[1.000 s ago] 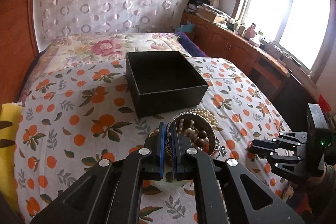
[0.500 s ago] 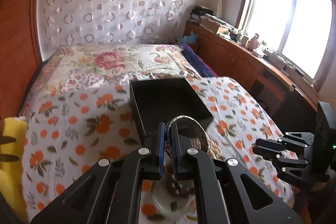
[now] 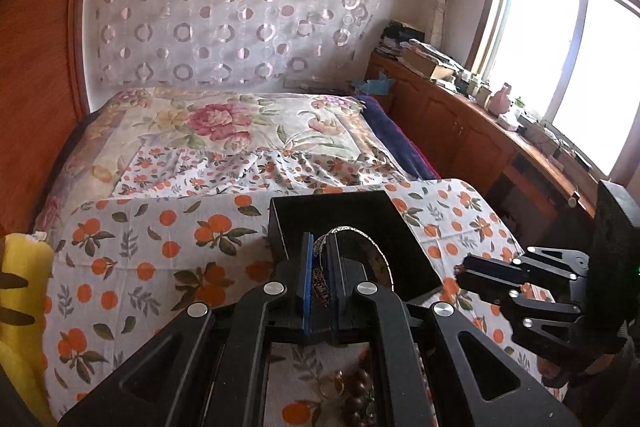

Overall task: Organize jewelry
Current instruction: 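Carry the silver bangle into the black box and open the left tool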

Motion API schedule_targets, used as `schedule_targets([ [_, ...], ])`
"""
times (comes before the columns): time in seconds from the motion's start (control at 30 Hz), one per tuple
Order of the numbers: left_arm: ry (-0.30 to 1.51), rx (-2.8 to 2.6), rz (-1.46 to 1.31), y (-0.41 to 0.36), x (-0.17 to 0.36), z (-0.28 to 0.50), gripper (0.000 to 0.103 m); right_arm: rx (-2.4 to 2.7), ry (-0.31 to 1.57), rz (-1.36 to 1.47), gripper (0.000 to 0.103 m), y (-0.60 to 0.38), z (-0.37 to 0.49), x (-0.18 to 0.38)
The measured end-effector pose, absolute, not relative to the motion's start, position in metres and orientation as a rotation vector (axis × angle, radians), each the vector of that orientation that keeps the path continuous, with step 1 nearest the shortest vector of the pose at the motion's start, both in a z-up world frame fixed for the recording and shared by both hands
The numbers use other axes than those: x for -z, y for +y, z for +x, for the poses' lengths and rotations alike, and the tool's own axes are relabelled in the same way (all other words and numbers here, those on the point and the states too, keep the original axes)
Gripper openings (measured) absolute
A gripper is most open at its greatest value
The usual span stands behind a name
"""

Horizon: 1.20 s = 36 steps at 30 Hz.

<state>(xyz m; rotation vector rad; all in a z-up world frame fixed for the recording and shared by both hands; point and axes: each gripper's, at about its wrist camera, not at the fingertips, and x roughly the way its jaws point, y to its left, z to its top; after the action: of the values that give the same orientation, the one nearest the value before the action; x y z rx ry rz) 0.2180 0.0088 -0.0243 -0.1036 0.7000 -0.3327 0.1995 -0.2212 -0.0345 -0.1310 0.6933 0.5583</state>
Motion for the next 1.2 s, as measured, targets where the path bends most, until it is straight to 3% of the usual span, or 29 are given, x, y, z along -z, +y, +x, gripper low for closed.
schedule_targets([
  [0.37, 0.730, 0.341, -0.084, -0.002, 0.035, 0.244, 0.005, -0.608, 0.739, -0.085, 0.017, -0.211, 0.227, 0.050],
  [0.4, 0.736, 0.340, -0.078, -0.004, 0.037, 0.247, 0.005, -0.612, 0.740, -0.082, 0.019, -0.212, 0.227, 0.051],
  [0.47, 0.745, 0.339, -0.074, -0.006, 0.042, 0.251, 0.005, -0.621, 0.737, -0.077, 0.037, -0.213, 0.228, 0.051],
  [0.5, 0.749, 0.340, -0.074, -0.007, 0.043, 0.253, 0.005, -0.625, 0.735, -0.070, 0.038, -0.215, 0.228, 0.050],
  [0.87, 0.784, 0.344, -0.018, -0.024, 0.058, 0.263, 0.006, -0.558, 0.699, -0.043, 0.038, -0.249, 0.217, 0.037],
  [0.9, 0.785, 0.340, -0.009, -0.025, 0.058, 0.263, 0.007, -0.554, 0.700, -0.040, 0.038, -0.252, 0.216, 0.036],
  [0.97, 0.784, 0.334, 0.001, -0.027, 0.057, 0.262, 0.022, -0.542, 0.701, -0.037, 0.038, -0.256, 0.212, 0.037],
  [1.1, 0.761, 0.327, 0.015, -0.026, 0.049, 0.249, 0.024, -0.522, 0.701, -0.037, 0.038, -0.263, 0.200, 0.038],
  [1.2, 0.743, 0.328, 0.017, -0.023, 0.042, 0.231, 0.033, -0.521, 0.698, -0.024, 0.038, -0.266, 0.188, 0.038],
])
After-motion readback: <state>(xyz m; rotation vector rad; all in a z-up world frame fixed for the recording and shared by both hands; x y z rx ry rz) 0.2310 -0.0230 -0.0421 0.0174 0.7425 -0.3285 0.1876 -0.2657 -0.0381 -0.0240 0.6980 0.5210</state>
